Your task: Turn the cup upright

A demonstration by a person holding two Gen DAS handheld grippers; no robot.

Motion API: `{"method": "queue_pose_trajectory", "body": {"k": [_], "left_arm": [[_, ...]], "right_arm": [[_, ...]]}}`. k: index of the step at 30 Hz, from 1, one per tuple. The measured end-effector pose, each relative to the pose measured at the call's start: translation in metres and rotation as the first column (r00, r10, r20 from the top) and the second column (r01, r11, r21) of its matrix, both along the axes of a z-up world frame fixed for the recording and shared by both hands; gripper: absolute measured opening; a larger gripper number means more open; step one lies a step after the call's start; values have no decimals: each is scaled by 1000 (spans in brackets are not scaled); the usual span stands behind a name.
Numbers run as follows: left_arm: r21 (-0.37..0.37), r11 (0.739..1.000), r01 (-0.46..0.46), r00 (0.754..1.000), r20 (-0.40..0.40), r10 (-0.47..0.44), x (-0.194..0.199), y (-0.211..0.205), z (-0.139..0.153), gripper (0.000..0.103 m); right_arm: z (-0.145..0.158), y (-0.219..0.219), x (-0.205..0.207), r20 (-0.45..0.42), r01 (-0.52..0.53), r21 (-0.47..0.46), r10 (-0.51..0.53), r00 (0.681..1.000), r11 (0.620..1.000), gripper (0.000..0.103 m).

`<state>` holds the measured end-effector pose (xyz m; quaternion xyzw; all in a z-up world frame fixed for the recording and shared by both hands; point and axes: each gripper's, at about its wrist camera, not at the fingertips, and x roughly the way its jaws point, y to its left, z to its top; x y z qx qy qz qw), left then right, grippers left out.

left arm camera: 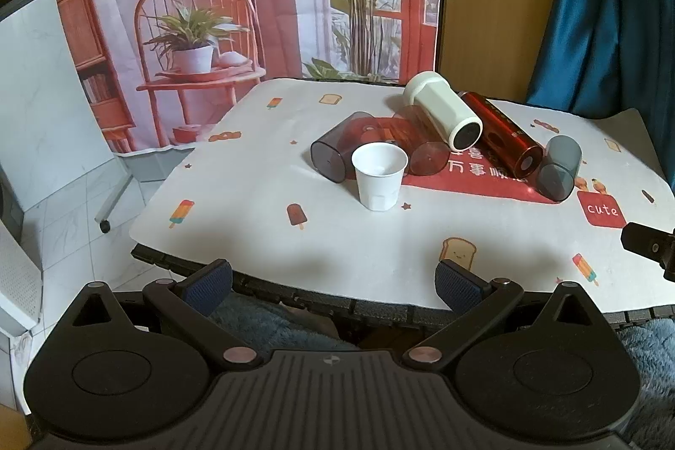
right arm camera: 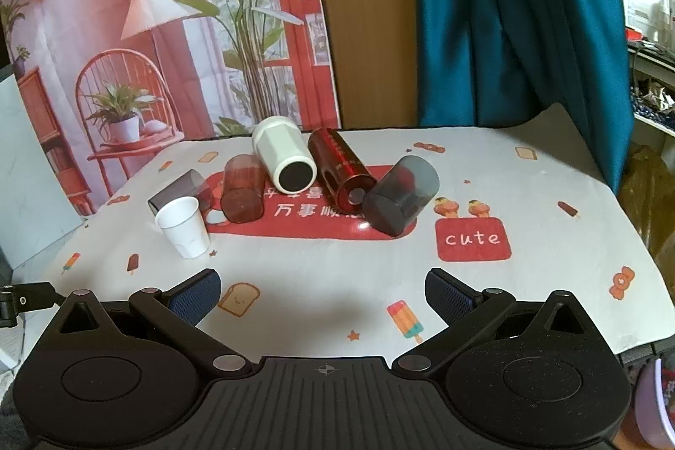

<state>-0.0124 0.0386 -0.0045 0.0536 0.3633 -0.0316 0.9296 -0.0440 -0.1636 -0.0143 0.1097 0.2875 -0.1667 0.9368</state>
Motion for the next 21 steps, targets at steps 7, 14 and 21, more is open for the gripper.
{"method": "queue_pose_trajectory", "body": {"k": [7, 14, 21], "left_arm": [[-7, 1000, -4, 1000, -1, 4, 0, 0, 0, 103], [-9, 1000, -14, 1000, 5, 14, 0, 0, 0, 103], [-8, 1000, -15, 1000, 2, 16, 0, 0, -1, 103]], "right_arm": [[-2, 0, 0, -4, -1, 5, 1, 1000, 1000, 103], [-3, -1, 1, -9, -2, 6, 3, 1000, 1000, 103], [-4, -1, 1, -15, -1, 10, 1, 1000, 1000, 103]]}}
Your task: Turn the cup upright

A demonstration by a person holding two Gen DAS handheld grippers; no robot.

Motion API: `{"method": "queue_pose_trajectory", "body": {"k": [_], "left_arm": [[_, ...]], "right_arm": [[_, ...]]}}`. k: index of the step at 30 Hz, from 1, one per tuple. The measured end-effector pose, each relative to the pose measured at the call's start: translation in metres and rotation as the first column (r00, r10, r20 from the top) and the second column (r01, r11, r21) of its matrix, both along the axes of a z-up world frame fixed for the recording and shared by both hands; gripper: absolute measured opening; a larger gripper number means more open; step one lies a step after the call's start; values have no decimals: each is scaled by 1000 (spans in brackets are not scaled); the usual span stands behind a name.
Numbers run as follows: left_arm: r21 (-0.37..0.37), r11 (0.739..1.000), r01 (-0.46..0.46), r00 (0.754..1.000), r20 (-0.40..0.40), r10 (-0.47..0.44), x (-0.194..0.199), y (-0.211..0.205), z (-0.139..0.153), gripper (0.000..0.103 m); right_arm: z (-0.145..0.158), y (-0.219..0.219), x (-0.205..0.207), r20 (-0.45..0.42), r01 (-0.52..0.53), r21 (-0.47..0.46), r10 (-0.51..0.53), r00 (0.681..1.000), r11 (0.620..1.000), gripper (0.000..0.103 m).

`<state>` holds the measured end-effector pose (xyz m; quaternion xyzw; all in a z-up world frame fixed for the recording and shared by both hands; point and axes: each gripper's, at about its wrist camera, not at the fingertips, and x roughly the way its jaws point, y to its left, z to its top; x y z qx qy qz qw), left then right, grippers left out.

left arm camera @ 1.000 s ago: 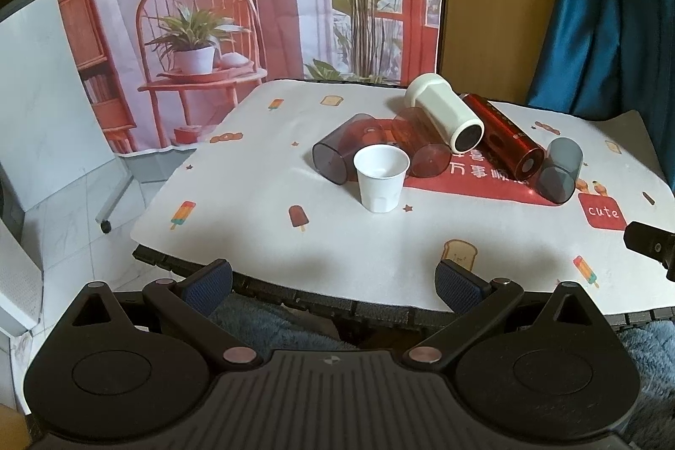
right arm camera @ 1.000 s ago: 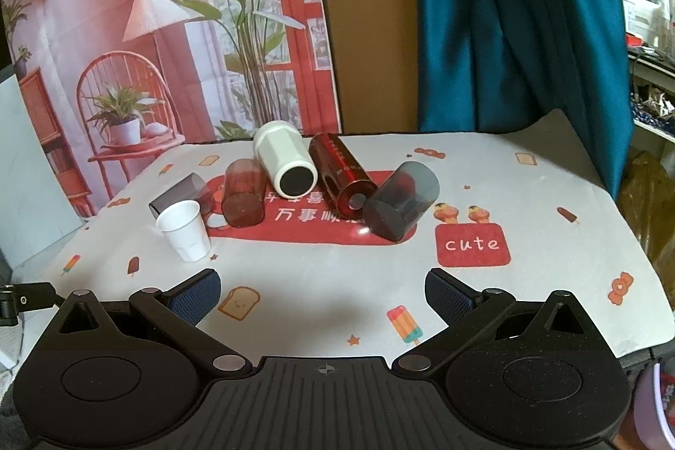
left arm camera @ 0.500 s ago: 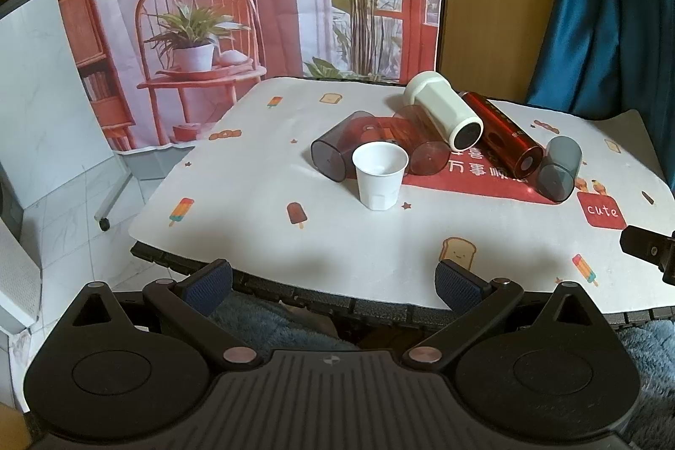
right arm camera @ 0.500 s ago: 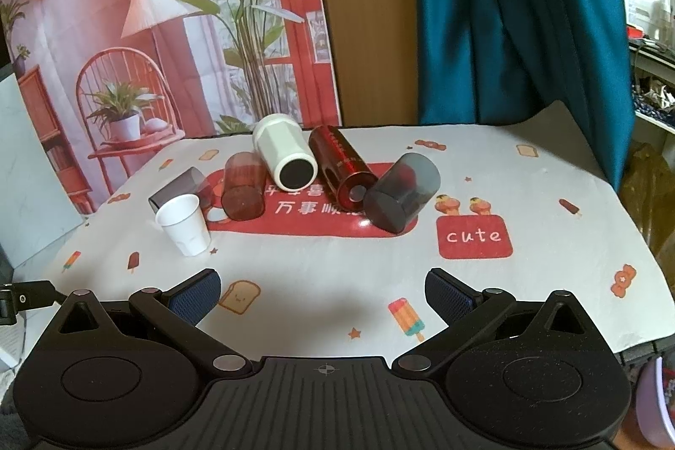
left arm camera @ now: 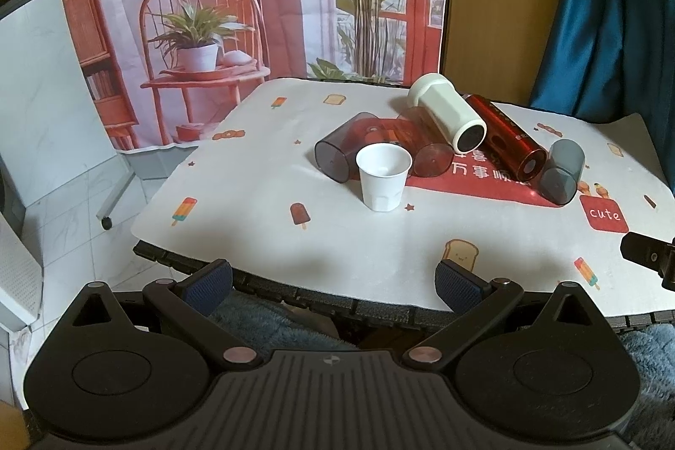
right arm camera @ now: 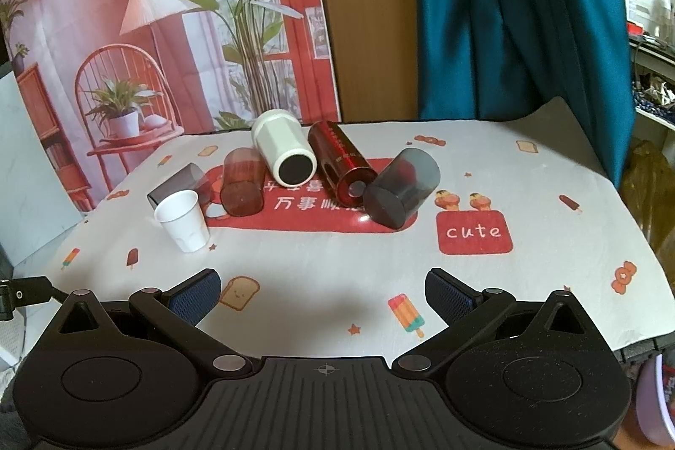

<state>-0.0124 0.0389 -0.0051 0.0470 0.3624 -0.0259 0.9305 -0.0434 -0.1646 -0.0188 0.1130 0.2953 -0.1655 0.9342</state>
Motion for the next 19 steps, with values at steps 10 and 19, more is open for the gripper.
{"method": "queue_pose_trajectory", "body": {"k": [10, 19], "left_arm": [[-2, 1000, -3, 1000, -4, 3, 0, 2, 0, 103], [3, 1000, -5, 1000, 11, 5, -2, 1, 0, 103]], "right_arm": [[-3, 1, 1, -12, -1, 3, 1, 1000, 1000, 103], [-2, 0, 2, -14, 3, 3, -2, 1000, 1000, 103]]}}
